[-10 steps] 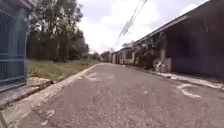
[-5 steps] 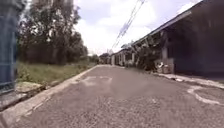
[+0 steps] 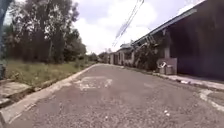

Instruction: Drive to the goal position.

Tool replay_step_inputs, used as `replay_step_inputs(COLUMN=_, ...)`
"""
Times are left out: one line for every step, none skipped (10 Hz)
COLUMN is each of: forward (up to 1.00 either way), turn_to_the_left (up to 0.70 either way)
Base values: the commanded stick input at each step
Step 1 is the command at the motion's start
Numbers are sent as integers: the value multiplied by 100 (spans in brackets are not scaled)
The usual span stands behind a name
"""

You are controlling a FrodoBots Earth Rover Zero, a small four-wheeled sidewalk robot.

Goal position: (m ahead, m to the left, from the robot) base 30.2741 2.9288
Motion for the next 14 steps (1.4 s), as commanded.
replay_step_inputs(forward=85, turn_to_the_left=0)
replay_step_inputs(forward=85, turn_to_the_left=0)
replay_step_inputs(forward=85, turn_to_the_left=0)
replay_step_inputs(forward=85, turn_to_the_left=0)
replay_step_inputs(forward=85, turn_to_the_left=0)
replay_step_inputs(forward=85, turn_to_the_left=0)
replay_step_inputs(forward=85, turn_to_the_left=0)
replay_step_inputs(forward=85, turn_to_the_left=0)
replay_step_inputs(forward=85, turn_to_the_left=0)
replay_step_inputs(forward=85, turn_to_the_left=0)
replay_step_inputs(forward=85, turn_to_the_left=0)
replay_step_inputs(forward=85, turn_to_the_left=0)
replay_step_inputs(forward=85, turn_to_the_left=0)
replay_step_inputs(forward=85, turn_to_the_left=0)
